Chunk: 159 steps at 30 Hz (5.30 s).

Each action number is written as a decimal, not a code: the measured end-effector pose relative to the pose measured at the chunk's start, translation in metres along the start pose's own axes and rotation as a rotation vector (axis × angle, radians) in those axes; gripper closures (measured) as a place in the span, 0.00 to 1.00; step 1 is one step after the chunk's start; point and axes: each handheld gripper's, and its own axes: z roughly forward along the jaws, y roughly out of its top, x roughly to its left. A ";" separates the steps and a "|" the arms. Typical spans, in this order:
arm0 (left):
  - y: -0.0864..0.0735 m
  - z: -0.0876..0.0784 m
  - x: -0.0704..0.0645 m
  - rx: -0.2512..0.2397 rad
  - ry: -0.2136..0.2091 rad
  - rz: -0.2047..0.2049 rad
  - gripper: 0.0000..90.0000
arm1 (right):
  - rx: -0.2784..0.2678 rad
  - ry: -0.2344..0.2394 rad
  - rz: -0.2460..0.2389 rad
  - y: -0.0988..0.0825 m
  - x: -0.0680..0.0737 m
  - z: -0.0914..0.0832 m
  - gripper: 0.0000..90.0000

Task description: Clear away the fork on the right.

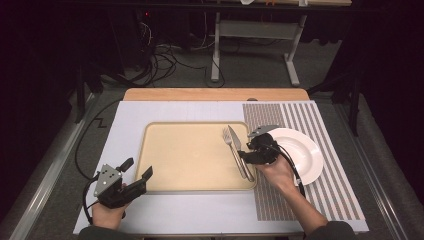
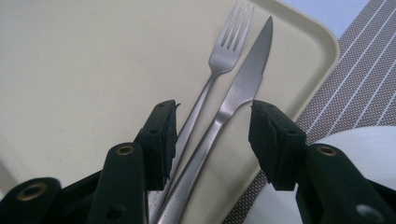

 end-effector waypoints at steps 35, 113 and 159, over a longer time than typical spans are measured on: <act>-0.001 0.001 -0.002 0.020 0.001 0.041 0.30 | -0.065 -0.002 0.015 -0.027 -0.010 -0.025 0.55; 0.000 -0.001 -0.001 0.001 0.016 0.012 0.31 | -0.253 -0.036 0.133 -0.101 -0.038 -0.083 0.44; -0.001 -0.003 0.000 -0.008 0.006 -0.011 0.31 | -0.395 -0.096 0.238 -0.157 -0.056 -0.102 0.38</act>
